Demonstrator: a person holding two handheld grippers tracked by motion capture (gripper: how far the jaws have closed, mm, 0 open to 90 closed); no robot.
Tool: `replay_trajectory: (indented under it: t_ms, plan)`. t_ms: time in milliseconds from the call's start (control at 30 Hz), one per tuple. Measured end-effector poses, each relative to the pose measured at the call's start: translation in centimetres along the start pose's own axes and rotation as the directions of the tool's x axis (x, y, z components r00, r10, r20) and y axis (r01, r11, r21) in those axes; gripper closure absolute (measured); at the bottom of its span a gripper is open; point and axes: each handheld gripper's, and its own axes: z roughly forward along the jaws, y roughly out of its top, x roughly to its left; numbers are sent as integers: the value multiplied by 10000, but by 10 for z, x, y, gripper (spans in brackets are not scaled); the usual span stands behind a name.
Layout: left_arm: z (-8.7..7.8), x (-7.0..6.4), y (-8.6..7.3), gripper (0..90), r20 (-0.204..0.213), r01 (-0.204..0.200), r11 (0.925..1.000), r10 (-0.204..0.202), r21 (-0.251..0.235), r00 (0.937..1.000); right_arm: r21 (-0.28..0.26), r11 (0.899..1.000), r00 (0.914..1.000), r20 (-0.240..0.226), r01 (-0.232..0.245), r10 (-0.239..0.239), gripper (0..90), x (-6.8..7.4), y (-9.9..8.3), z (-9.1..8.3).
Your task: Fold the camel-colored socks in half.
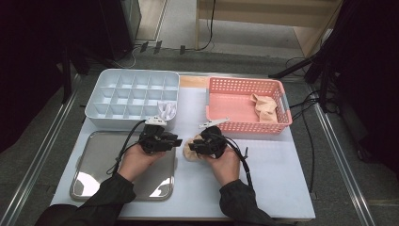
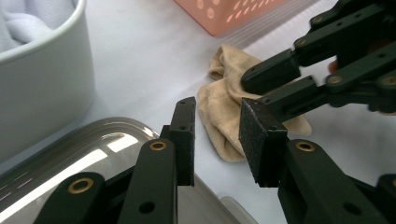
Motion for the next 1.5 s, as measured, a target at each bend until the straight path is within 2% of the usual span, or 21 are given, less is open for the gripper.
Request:
replay_trajectory:
  t_ms: [133,233,367,467,700,800,933,1100,1500]
  plan:
    - [-3,3,0,679,-47,98,9999,-98,-78,9999,-421,9989,9998,-37,214,-216,676,4,4,-12]
    - [-3,4,0,679,-71,119,9999,-120,-80,9999,-688,9974,9997,-89,200,-207,710,4,6,-22]
    - [-3,4,0,678,-89,93,9999,-93,-56,9999,-784,9967,9998,71,208,-203,772,2,4,-31]
    - [-3,4,0,677,-105,112,9999,-112,-36,9999,-631,9978,9996,210,182,-169,830,-1,1,-33]
    - [-3,5,0,677,-77,114,9999,-114,-71,9999,-184,9998,9985,550,41,-30,882,-6,-8,-30]
    - [-2,5,0,677,-65,115,9999,-115,-59,9999,12,10000,9985,535,-78,77,893,-8,-11,-27]
    - [-1,5,0,677,-52,127,9999,-127,-27,9999,389,9992,9993,361,18,-32,894,-1,-13,-16]
    - [-1,5,-1,677,-57,140,9999,-140,8,9999,564,9981,9996,139,249,-257,892,7,-12,-5]
    - [-1,5,-3,675,-83,148,9998,-147,98,9999,612,9976,9994,-121,322,-315,894,9,-12,13]
